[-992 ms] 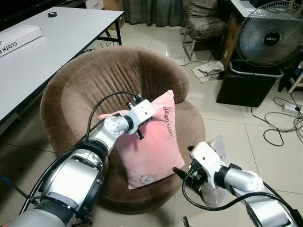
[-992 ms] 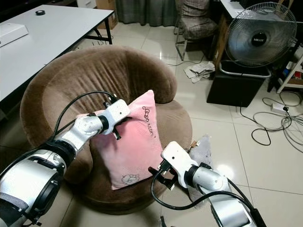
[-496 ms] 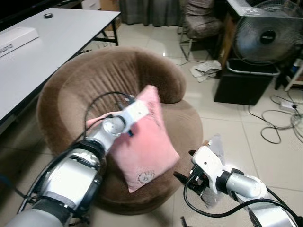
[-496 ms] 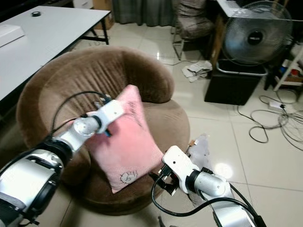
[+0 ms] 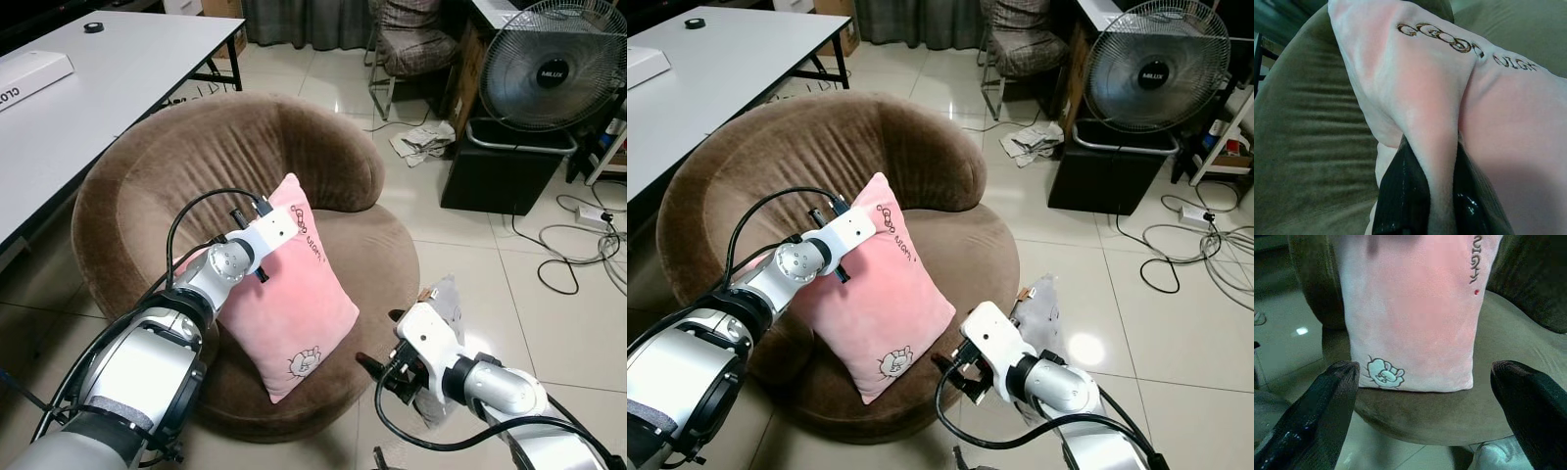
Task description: Move the pillow to the sofa from floor
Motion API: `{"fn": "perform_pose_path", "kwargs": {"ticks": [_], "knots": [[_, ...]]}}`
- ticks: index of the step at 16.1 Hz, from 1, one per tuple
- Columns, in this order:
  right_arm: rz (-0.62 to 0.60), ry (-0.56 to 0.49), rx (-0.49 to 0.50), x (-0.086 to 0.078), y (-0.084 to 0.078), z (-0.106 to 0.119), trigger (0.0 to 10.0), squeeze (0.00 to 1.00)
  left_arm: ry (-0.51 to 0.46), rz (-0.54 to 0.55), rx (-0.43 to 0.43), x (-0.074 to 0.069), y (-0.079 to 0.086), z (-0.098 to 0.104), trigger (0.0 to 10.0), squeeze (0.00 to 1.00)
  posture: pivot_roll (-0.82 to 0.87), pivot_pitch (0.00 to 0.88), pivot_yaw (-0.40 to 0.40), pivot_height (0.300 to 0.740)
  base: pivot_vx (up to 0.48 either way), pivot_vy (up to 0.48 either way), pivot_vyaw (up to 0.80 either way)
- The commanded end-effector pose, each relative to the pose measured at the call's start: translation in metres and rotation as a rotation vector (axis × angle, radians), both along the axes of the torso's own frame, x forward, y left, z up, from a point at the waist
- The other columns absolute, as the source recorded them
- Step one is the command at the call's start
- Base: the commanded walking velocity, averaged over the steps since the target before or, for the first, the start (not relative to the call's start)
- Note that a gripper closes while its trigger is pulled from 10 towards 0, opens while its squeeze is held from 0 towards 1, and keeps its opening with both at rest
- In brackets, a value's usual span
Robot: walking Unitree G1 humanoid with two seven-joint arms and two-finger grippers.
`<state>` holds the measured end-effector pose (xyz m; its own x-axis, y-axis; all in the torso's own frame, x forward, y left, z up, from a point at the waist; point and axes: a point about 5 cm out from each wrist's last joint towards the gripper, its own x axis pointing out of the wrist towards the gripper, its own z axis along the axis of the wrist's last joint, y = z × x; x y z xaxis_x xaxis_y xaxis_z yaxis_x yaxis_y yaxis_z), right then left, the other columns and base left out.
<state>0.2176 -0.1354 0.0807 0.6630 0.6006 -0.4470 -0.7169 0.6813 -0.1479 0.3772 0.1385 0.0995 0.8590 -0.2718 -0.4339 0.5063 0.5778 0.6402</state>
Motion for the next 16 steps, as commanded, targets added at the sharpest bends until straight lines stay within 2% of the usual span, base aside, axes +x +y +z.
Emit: {"fn": "perform_pose_path", "kwargs": {"ticks": [1,9,15,16], "knots": [[-0.021,-0.029,0.009,-0.0006,-0.0007,0.0066,10.0,0.0,-0.016,-0.031,-0.002,-0.0004,-0.0035,0.0009,10.0,1.0,-0.25,0.0,0.053,0.74,0.0,0.0,0.0],[-0.033,-0.024,0.01,-0.0045,-0.0011,0.0067,10.0,0.0,-0.029,-0.062,-0.033,-0.0011,-0.0128,0.0015,10.0,1.0,-0.26,0.0,0.059,0.74,0.0,0.0,0.0],[-0.044,-0.029,0.014,-0.0026,-0.0005,0.0066,10.0,0.0,-0.014,-0.06,-0.026,-0.0022,-0.0118,-0.0009,10.0,1.0,-0.26,0.0,0.085,0.74,0.0,0.0,0.0],[-0.059,-0.031,0.017,-0.0013,-0.0013,0.0057,10.0,0.0,-0.016,-0.038,-0.048,-0.0023,-0.0097,-0.0014,10.0,1.0,-0.26,0.0,0.086,0.74,0.0,0.0,0.0]]}}
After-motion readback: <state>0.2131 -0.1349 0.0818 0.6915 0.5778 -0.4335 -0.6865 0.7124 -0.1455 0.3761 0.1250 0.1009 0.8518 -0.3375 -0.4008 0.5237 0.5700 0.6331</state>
